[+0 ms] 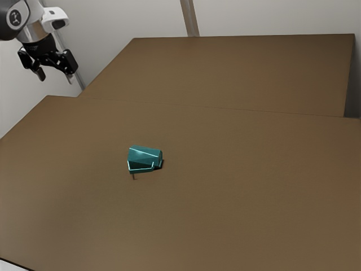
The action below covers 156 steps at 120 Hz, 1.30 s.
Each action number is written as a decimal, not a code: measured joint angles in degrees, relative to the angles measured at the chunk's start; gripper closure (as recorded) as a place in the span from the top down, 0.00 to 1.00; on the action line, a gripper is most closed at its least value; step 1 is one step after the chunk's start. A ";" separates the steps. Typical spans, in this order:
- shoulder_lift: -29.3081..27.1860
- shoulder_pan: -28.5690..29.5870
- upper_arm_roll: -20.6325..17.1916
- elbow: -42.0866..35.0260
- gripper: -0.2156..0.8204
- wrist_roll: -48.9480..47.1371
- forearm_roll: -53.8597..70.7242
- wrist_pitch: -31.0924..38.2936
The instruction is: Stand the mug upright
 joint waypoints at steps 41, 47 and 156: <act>1.67 0.17 0.02 -3.61 0.79 1.92 -2.96 4.63; 2.46 0.22 0.10 -4.79 0.79 2.14 -4.86 5.82; 21.52 4.40 3.10 -14.17 0.79 1.86 -41.83 10.81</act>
